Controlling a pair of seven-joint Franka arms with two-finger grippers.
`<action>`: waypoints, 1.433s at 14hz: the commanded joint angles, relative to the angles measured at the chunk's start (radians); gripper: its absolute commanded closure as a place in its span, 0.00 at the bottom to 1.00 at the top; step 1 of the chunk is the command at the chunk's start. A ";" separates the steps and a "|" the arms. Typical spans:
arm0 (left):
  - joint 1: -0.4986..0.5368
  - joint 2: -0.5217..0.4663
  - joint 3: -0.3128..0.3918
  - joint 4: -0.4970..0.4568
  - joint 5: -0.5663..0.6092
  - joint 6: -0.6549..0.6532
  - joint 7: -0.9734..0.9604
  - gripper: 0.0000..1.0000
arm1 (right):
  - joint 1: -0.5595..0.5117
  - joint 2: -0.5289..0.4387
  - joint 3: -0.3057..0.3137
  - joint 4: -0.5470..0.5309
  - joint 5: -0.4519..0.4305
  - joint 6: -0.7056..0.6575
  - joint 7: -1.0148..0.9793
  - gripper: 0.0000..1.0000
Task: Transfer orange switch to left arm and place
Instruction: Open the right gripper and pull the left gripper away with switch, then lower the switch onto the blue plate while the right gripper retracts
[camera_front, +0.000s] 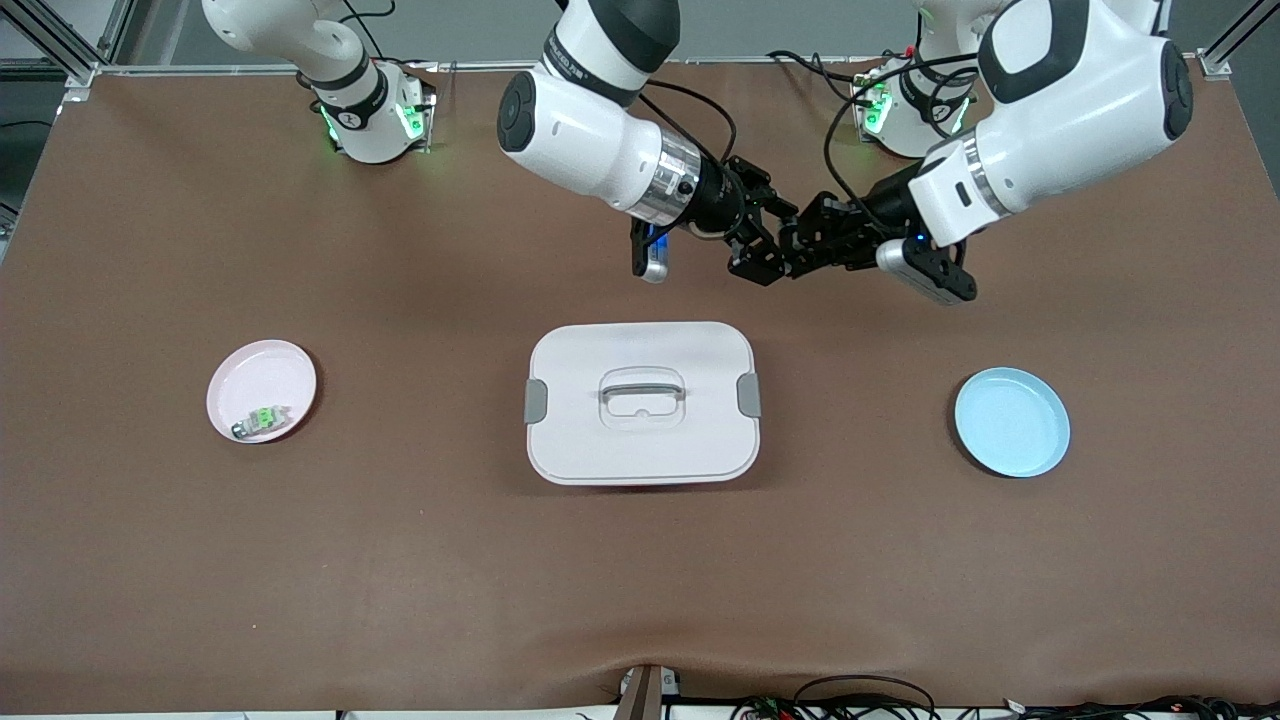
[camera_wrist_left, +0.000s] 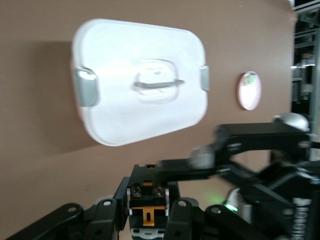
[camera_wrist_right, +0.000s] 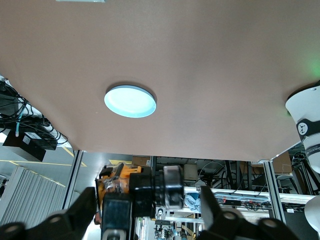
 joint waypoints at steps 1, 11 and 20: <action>0.018 -0.002 -0.002 0.027 0.067 -0.037 0.008 1.00 | -0.005 0.004 -0.008 0.024 0.017 -0.020 0.006 0.00; 0.111 0.096 0.002 0.070 0.434 -0.115 0.154 1.00 | -0.083 -0.094 -0.025 0.014 -0.153 -0.272 -0.003 0.00; 0.113 0.226 0.000 0.071 0.718 -0.118 0.450 1.00 | -0.351 -0.278 -0.025 -0.024 -0.424 -0.843 -0.593 0.00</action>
